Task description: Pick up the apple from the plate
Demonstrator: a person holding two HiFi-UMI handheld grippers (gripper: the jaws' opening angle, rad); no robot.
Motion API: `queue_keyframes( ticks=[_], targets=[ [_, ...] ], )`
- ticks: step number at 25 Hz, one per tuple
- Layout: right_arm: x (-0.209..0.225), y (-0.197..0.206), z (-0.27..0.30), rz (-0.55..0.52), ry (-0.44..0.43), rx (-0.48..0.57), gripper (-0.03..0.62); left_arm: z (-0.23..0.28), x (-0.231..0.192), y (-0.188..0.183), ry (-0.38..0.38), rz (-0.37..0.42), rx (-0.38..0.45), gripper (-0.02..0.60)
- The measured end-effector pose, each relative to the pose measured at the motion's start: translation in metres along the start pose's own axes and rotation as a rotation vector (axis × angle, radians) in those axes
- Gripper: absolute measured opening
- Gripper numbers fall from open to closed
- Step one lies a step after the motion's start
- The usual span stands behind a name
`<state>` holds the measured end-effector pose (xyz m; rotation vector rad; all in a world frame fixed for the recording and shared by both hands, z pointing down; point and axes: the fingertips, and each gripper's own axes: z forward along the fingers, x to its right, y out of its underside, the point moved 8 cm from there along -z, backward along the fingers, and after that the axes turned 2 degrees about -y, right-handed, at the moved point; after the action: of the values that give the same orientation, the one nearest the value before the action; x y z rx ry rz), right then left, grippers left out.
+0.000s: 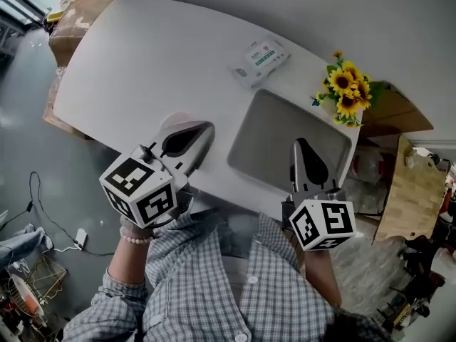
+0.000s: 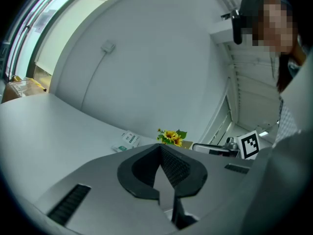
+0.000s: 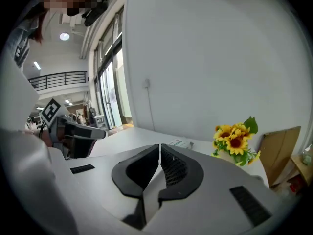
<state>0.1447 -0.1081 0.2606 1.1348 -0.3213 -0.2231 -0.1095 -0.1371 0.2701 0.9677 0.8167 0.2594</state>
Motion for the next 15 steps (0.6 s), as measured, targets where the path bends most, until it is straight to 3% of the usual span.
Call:
queue_keyframes(
  ticks=[5,15],
  targets=[
    [0.008,-0.019,-0.021,-0.015,0.002,0.159,0.028,0.0,0.026,-0.012,-0.004,0.041,0.036,0.009],
    [0.011,-0.036,-0.03,-0.092,-0.007,0.21,0.028,0.018,0.054,-0.022,-0.063,0.208,0.109,0.009]
  ],
)
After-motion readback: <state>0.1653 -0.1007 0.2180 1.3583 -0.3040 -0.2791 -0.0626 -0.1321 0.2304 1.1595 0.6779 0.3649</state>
